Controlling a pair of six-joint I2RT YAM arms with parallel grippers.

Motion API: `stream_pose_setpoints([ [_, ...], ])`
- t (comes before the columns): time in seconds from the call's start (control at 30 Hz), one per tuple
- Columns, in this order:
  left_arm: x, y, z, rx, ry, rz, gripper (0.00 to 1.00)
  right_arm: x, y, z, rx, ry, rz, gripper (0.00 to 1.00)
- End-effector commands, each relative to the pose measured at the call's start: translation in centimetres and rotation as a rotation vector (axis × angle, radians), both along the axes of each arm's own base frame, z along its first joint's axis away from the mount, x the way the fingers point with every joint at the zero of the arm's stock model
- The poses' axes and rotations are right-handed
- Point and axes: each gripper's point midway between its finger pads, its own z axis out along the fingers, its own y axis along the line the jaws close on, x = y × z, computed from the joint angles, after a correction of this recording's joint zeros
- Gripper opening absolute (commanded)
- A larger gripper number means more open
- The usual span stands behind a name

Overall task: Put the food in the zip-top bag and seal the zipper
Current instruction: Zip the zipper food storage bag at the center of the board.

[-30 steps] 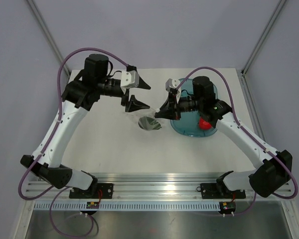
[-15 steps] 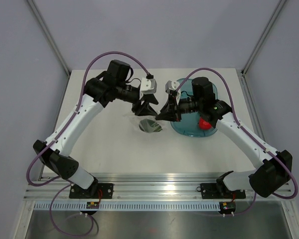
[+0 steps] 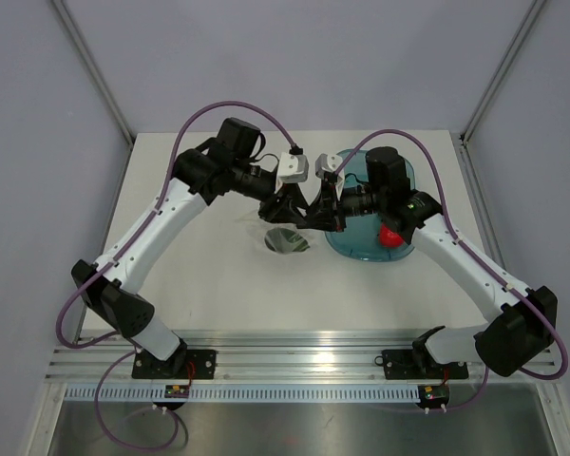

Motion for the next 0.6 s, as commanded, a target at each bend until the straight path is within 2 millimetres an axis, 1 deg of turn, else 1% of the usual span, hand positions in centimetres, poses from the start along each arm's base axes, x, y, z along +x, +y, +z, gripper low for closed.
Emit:
stream_pose_setpoints([
  [0.0, -0.1, -0.3, 0.8, -0.015, -0.004, -0.009, 0.41, 0.0, 0.2, 2.0, 0.031, -0.065, 0.010, 0.00],
  [0.03, 0.0, -0.4, 0.8, -0.015, -0.003, -0.008, 0.33, 0.0, 0.2, 2.0, 0.031, -0.066, 0.009, 0.00],
  [0.13, 0.0, -0.3, 0.9, -0.012, -0.006, -0.002, 0.26, 0.2, 0.2, 2.0, 0.029, -0.071, 0.002, 0.00],
  [0.17, 0.0, -0.2, 0.9, -0.009, -0.009, 0.003, 0.25, 0.3, 0.2, 1.9, 0.026, -0.069, -0.002, 0.00],
  [0.23, -0.1, 0.0, 0.8, -0.002, -0.010, 0.009, 0.25, 0.4, 0.2, 1.9, 0.025, -0.076, -0.012, 0.00],
  [0.27, -0.1, 0.1, 1.0, -0.005, -0.021, 0.014, 0.27, 0.6, 0.2, 1.9, 0.023, -0.079, -0.020, 0.00],
  [0.3, -0.2, 0.2, 0.9, -0.003, -0.020, 0.015, 0.27, 0.6, 0.1, 1.9, 0.023, -0.081, -0.022, 0.00],
  [0.37, -0.2, 0.3, 0.8, 0.000, -0.026, 0.018, 0.31, 0.7, 0.1, 1.8, 0.020, -0.082, -0.026, 0.00],
  [0.57, 0.1, 0.7, 0.4, 0.023, -0.031, 0.041, 0.32, 0.7, 0.1, 1.6, 0.016, -0.082, -0.031, 0.00],
])
